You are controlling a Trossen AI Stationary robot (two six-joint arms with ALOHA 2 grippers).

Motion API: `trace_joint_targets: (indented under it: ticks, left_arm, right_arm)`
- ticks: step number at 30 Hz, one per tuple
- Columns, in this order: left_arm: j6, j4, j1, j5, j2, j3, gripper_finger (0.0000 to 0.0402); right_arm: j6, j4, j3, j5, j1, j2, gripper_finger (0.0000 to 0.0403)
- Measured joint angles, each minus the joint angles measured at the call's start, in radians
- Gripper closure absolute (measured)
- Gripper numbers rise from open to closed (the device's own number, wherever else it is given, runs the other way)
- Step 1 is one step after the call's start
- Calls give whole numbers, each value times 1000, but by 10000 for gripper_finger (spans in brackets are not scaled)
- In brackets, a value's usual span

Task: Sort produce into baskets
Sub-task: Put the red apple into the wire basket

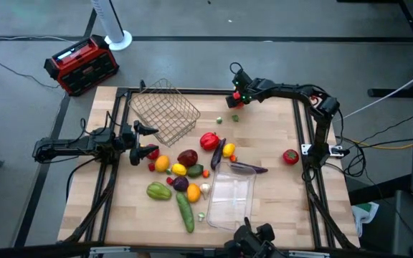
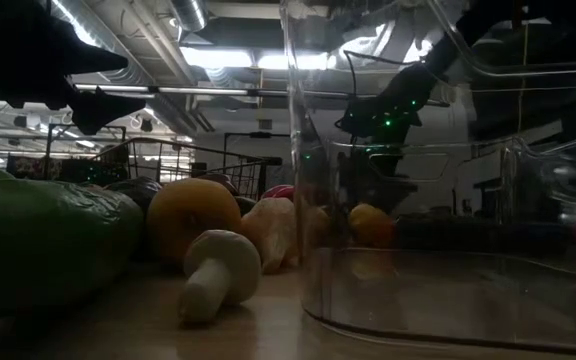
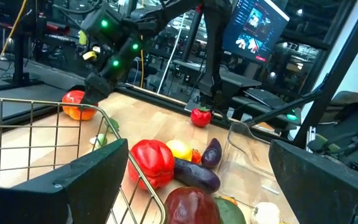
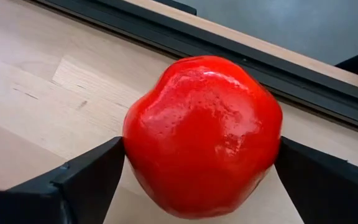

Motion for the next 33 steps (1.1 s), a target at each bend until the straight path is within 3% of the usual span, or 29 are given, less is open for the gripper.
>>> trace_joint_targets:
  ticks: [18, 27, 33]
  left_arm:
    - [7, 0, 0, 0, 0, 0, 15]
    - [1, 0, 0, 0, 0, 0, 15]
    - [-1, 0, 0, 0, 0, 0, 15]
  right_arm:
    - [-29, -9, 0, 31, 0, 1, 15]
    - [-30, -10, 0, 16, 0, 0, 89]
    - [-31, -51, -2, 3, 0, -20, 90]
